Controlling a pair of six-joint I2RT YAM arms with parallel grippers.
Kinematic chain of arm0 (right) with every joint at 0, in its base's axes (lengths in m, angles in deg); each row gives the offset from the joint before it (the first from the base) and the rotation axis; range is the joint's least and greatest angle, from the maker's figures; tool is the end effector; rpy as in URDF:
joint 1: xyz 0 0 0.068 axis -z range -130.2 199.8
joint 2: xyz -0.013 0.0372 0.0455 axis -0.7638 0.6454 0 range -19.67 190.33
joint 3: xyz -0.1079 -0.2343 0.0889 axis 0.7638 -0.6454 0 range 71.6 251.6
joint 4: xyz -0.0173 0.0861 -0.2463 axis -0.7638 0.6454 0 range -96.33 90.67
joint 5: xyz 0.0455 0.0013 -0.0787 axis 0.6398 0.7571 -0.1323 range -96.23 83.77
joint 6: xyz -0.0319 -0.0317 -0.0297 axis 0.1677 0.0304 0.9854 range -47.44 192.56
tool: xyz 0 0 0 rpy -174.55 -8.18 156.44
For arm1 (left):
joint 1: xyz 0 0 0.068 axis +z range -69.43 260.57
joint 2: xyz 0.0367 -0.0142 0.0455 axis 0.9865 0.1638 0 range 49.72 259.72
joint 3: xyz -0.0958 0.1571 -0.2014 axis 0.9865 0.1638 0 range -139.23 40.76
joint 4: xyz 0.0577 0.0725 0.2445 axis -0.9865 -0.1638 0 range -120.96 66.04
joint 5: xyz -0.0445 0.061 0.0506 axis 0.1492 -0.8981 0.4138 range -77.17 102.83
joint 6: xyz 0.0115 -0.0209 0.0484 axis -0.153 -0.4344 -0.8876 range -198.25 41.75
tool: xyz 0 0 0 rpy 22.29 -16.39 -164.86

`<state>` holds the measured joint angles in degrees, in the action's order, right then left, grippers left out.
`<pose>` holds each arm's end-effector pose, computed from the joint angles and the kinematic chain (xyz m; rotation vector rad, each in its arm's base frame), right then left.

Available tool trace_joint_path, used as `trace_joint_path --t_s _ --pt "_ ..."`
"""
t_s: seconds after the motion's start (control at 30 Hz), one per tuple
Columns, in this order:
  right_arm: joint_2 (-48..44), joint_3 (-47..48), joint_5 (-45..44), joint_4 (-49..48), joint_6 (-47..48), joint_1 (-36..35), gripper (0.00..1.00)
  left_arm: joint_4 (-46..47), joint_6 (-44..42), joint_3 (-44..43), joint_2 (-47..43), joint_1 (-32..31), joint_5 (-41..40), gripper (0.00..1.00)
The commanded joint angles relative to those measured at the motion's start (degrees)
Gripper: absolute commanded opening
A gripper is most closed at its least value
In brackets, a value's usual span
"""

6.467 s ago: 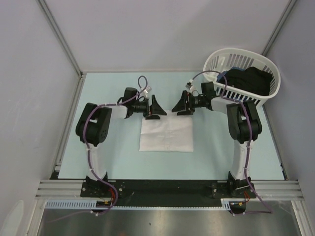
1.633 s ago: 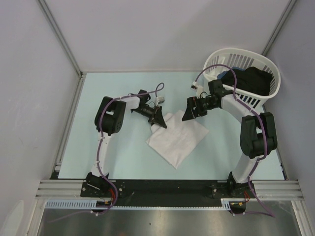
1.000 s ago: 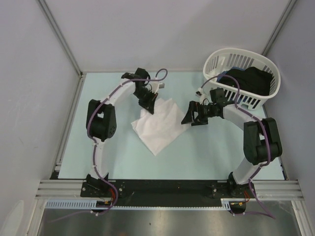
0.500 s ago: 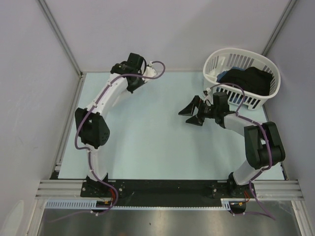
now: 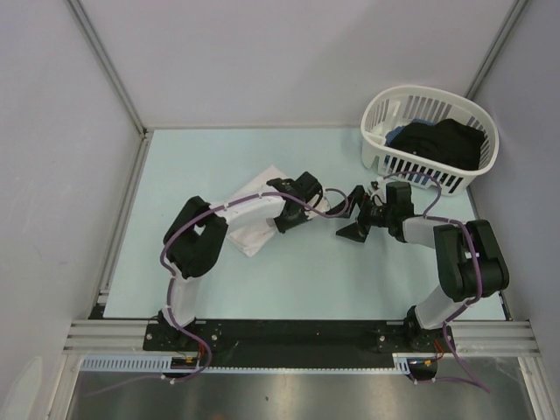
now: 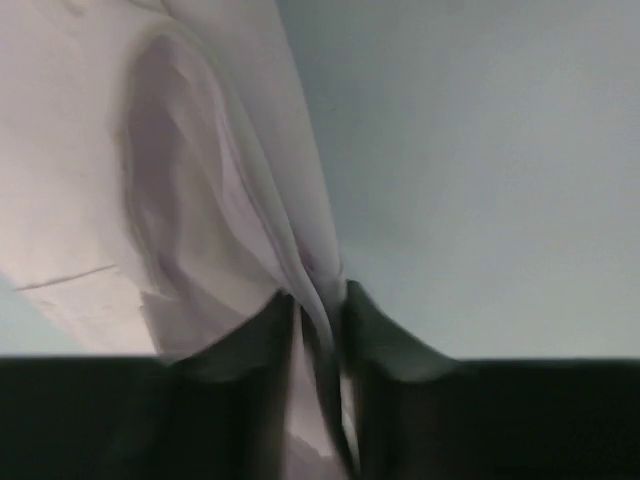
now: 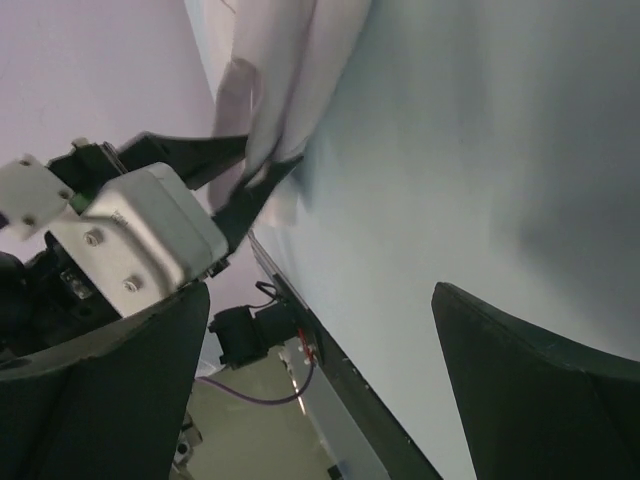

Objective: Fold and stack the long sleeve shirts
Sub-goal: Fold the shirt

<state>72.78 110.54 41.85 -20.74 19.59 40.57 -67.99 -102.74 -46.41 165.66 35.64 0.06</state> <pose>0.2930 0.0745 0.1544 0.4166 2.3914 1.4905 0.2967 -0.2849 0.1817 1.5546 2.3273 0.2333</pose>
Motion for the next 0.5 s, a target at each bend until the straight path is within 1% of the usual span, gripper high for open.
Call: trace_joint_path --t_s 0.0,0.03,0.07,0.1,0.13,0.17,0.2,0.27,0.3,0.33,0.4,0.43,0.47 --pt "-2.36 -1.40 0.36 -3.33 -4.06 0.36 1.00 -0.52 6.91 -5.98 -0.89 -0.16 7.67 0.53" --pt "-2.18 -1.58 0.18 -3.77 -4.51 0.18 1.00 -2.62 6.74 -6.94 -1.41 0.19 8.63 0.57" --pt "-2.01 -1.58 -0.08 -4.91 -5.03 0.01 1.00 -3.68 6.21 -8.35 -2.20 0.63 10.04 0.59" --pt "-1.40 -1.67 -0.26 -5.79 -5.65 -0.78 1.00 -4.48 6.47 -8.80 -3.17 1.24 14.31 0.62" --pt "-1.04 -1.59 -0.26 -6.84 -6.61 -1.22 1.00 -6.22 6.39 -9.24 -5.79 2.90 16.97 0.73" --pt "-0.69 -1.58 -0.87 -8.77 -7.40 -2.09 1.00 -7.11 6.39 -9.85 -7.21 4.05 20.21 0.78" --pt "0.36 -1.58 -1.23 -10.09 -8.28 -3.41 1.00 -8.08 6.91 -9.94 -8.52 5.28 24.34 0.81" --pt "1.94 -1.85 -2.80 -15.00 -11.44 -5.35 1.00 -9.05 8.75 -9.94 -12.29 10.19 29.80 0.82" --pt "2.91 -2.02 -3.42 -17.46 -12.85 -7.79 1.00 -8.79 9.98 -9.25 -13.62 12.21 33.13 0.83" --pt "5.53 -2.02 -4.82 -22.01 -16.08 -8.95 1.00 -8.36 12.08 -8.46 -14.77 16.32 34.73 0.83" --pt "8.35 -1.24 -6.23 -26.26 -18.56 -11.49 1.00 -6.52 13.58 -5.03 -17.23 20.91 38.94 0.83" --pt "11.67 0.42 -7.72 -27.67 -19.27 -13.51 1.00 -5.46 15.68 -3.63 -18.02 25.20 39.40 0.83" --pt "13.27 1.39 -8.25 -28.12 -20.49 -14.49 1.00 -4.67 16.22 -1.35 -18.90 27.33 40.97 0.83"
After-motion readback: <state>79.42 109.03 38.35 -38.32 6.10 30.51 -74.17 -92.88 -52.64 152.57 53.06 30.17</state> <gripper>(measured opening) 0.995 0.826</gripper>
